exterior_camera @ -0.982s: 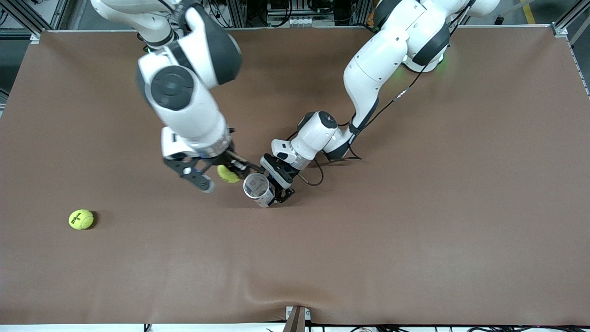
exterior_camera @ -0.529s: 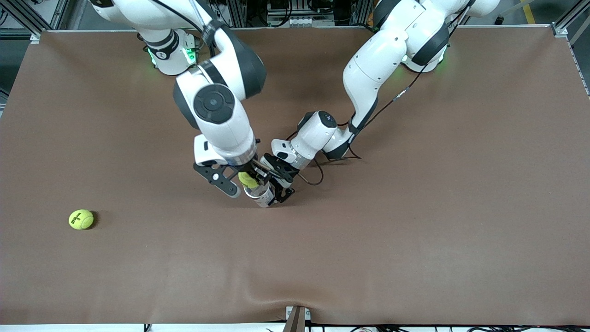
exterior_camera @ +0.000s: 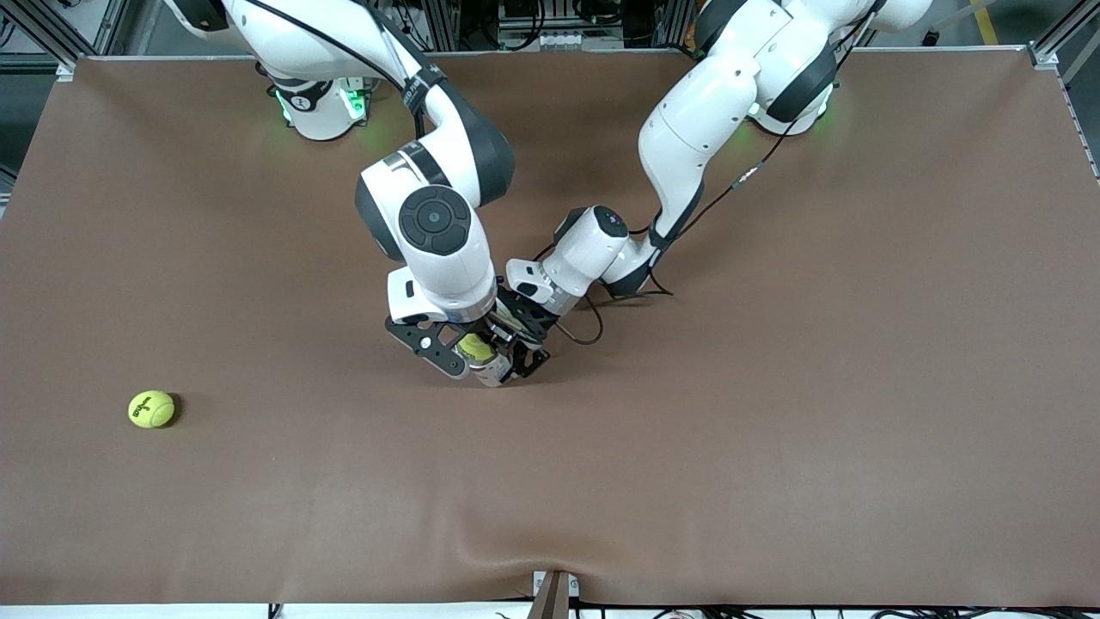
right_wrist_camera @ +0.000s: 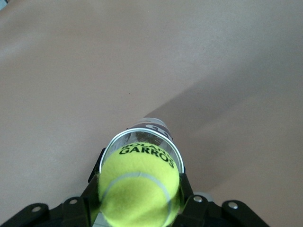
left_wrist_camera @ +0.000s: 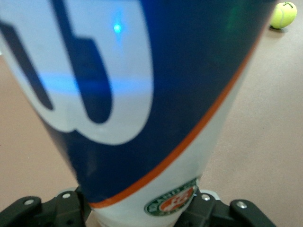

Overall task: Insert tennis ball vertically with right arm
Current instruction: 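Open the right gripper to drop the ball into the tube, then move the right gripper back to the second ball and grasp it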

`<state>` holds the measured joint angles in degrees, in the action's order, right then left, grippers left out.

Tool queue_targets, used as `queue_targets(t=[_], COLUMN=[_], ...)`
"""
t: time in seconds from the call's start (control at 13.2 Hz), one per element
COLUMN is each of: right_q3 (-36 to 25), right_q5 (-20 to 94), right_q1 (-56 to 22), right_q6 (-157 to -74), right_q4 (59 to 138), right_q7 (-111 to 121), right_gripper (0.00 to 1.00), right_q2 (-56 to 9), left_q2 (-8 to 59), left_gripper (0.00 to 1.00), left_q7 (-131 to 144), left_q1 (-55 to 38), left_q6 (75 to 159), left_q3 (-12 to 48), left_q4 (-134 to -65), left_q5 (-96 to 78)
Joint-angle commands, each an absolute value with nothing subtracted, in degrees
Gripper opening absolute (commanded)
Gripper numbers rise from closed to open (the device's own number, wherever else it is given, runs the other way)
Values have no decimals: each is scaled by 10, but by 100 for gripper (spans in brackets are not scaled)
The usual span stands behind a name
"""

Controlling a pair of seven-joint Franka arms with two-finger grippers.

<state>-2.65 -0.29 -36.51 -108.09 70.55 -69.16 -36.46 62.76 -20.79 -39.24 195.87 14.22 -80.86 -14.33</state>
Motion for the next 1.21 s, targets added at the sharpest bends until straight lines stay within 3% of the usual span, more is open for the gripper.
queue_targets(t=[0.0, 0.08, 0.6, 1.13], right_q3=[-33, -33, -36, -34], right_q5=[-12, -18, -23, -10], right_q1=[-373, -373, -375, -294], right_q6=[-1080, -1080, -1073, -950], right_q4=[703, 703, 700, 698], right_q7=[-703, -703, -737, -626], right_gripper=[81, 100, 100, 100], right_q2=[-364, -365, -360, -292], left_q2=[648, 648, 648, 649], left_gripper=[75, 75, 75, 81], left_q7=[-208, -208, -208, -208], left_q1=[-403, -403, -403, -405], left_q6=[1962, 1962, 1962, 1963], left_q3=[134, 134, 134, 134], left_q4=[-795, -795, -794, -794], left_q5=[-158, -158, -158, -158])
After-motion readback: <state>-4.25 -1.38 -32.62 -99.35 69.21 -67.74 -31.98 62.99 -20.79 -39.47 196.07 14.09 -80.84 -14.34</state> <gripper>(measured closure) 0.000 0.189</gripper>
